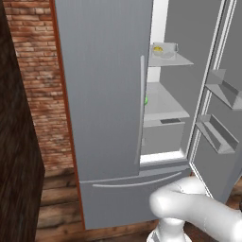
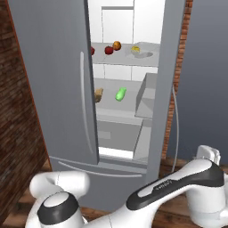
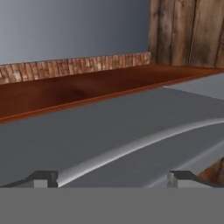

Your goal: Place the tupperware on the top shelf of the fridge. Make space for the tupperware among the existing items by rearranging them on the shelves if needed. Close the fridge door when finished.

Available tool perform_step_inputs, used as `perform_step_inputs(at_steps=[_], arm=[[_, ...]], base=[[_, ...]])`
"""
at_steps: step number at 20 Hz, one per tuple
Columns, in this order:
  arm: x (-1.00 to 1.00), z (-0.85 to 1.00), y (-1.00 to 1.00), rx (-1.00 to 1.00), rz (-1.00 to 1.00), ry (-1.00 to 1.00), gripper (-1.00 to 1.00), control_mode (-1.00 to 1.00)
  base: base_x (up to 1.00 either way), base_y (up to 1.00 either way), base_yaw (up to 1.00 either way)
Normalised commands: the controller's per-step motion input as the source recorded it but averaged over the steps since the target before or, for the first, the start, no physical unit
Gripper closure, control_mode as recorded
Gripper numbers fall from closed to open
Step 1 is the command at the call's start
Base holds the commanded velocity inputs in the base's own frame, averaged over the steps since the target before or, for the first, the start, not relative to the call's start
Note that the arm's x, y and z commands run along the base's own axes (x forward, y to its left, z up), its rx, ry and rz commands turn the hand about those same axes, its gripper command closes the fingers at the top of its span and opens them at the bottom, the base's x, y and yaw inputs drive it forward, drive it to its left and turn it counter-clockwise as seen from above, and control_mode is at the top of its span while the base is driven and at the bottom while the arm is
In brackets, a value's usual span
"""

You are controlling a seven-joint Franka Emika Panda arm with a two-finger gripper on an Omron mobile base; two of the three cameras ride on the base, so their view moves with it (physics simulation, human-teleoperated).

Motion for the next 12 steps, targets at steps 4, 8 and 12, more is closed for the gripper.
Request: perform_step_inputs(at_steps=[4,8,12], arm=[[0.14,-0.51,-0.14,0.05,0.17,0.00,-1.00,-1.00],[0.31,-0.47,-0.02,0.05,0.20,0.00,-1.00,-1.00],[0.44,-0.30,0.00,0.05,0.22,0.00,-1.00,-1.00]], base=[[0.00,0.00,0.00],[0.00,0.00,0.00],[0.00,0.00,0.00]])
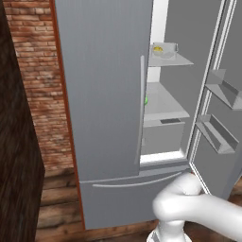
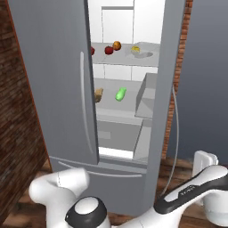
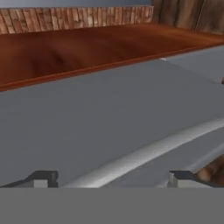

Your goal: Place the tupperware on the top shelf of the fridge. Make space for the tupperware among the existing items by rearranging them on the shelves if needed. Close the fridge door when finished.

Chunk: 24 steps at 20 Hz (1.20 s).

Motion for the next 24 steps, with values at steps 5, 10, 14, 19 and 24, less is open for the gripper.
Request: perform_step_inputs(at_steps=[5,10,14,19,24], arm=[[0.50,-0.14,0.00,0.07,0.20,0.00,-1.00,-1.00],[0.51,-0.13,0.00,0.09,0.21,0.01,-1.00,-1.00],[0.22,-0.10,0.00,0.11,0.21,0.00,-1.00,-1.00],[0.00,-0.17,0.24,0.05,0.23,0.00,-1.00,-1.00],[-0.04,-0.25,0.62,0.00,0.26,-0.08,-1.00,-1.00]], base=[[0.00,0.00,0.00],[0.00,0.00,0.00],[0.00,0.00,0.00],[0.00,0.00,0.00],[0.00,0.00,0.00]])
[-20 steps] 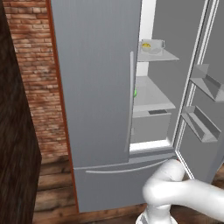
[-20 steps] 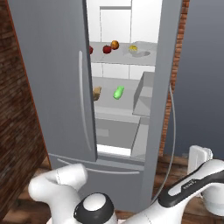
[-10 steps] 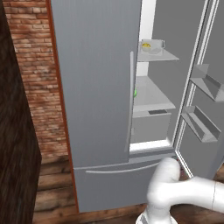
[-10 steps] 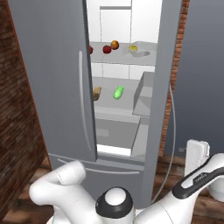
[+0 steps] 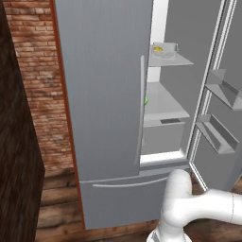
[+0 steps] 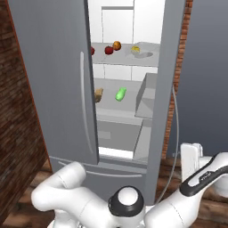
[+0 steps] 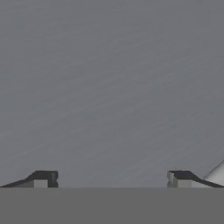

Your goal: Place the tupperware on the top shelf of the fridge. Make space for the tupperware among the existing items by rearranging them on the shelves if needed. Close the fridge door when finished.

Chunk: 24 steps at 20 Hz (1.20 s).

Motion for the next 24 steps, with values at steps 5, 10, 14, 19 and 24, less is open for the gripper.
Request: perform_step_inputs(at_steps=[5,10,14,19,24], arm=[[-0.22,-0.19,0.91,-0.01,0.24,-0.27,-1.00,-1.00],[-0.47,-0.07,1.00,-0.10,0.18,-0.49,-1.00,-1.00],[-0.33,0.00,1.00,-0.13,0.10,-0.48,-1.00,-1.00],[-0.04,0.00,0.98,-0.10,0.01,-0.39,-1.00,-1.00],[0.21,0.00,0.72,-0.02,-0.10,-0.21,-1.00,-1.00]], base=[[0.00,0.00,0.00],[0.00,0.00,0.00],[0.00,0.00,0.00],[0.00,0.00,0.00],[0.00,0.00,0.00]])
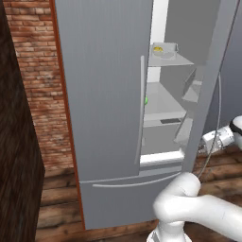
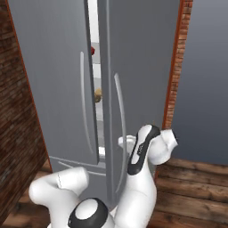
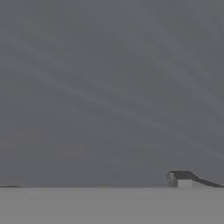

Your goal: Place the tupperware on the top shelf of the fridge. Make space for the tupperware among the existing items by rearranging them on the shelves if needed. Close the fridge door when finished.

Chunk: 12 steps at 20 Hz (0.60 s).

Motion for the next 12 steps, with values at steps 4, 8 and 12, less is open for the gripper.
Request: perform_step_inputs(at_steps=[4,8,12], arm=[[0.16,0.00,0.50,0.00,-0.28,-0.09,-1.00,-1.00],[0.28,0.00,0.46,-0.02,-0.32,-0.05,-1.00,-1.00],[0.54,0.00,0.49,-0.05,-0.38,-0.03,-1.00,-1.00]], base=[[0.00,0.00,0.00],[0.00,0.00,0.00],[0.00,0.00,0.00]])
